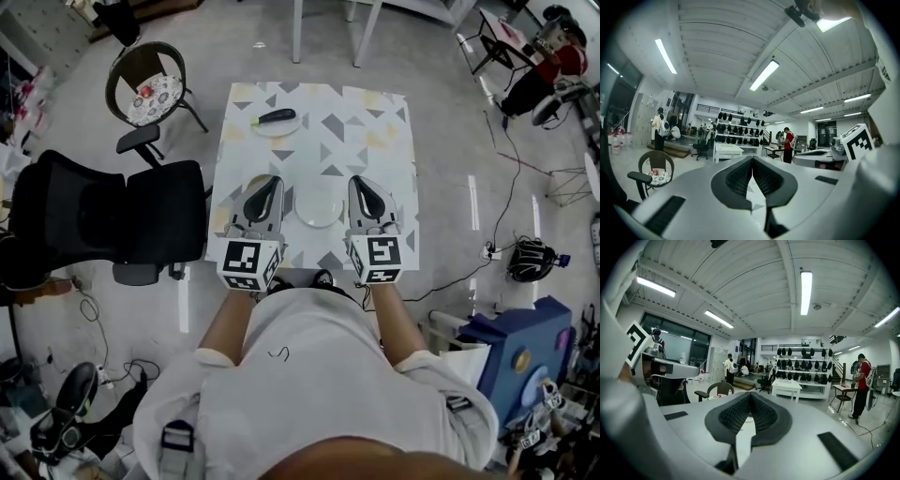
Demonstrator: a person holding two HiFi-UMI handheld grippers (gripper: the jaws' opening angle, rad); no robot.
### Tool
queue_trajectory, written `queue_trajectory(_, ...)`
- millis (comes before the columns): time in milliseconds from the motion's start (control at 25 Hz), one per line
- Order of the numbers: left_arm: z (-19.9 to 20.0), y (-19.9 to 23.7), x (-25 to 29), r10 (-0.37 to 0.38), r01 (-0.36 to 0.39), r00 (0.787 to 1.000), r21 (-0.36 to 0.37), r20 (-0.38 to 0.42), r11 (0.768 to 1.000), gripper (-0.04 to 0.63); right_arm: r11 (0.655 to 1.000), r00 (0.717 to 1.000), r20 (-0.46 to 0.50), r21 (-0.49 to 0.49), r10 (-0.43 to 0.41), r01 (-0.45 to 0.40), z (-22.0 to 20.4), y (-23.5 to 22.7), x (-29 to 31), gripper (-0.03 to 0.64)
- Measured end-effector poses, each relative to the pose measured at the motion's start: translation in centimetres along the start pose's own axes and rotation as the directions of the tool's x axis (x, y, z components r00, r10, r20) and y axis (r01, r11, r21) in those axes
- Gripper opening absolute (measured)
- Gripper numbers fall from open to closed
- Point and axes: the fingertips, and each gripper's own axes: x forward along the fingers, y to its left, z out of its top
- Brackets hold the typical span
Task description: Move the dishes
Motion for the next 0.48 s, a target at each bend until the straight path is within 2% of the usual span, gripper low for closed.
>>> queue_trajectory(280, -0.51, 0.00, -0.77, 0.009, -0.009, 1.000, -0.011, -0.001, 1.000, 0.021, 1.000, 1.000, 0.000, -0.003, 0.015, -0.015, -0.08, 0.68, -0.06, -0.003)
queue_trajectory(480, -0.22, 0.04, -0.79, 0.015, -0.015, 1.000, 0.010, 0.007, 1.000, 0.021, 1.000, 1.000, 0.000, -0.002, 0.023, -0.023, -0.15, 0.94, 0.00, -0.003)
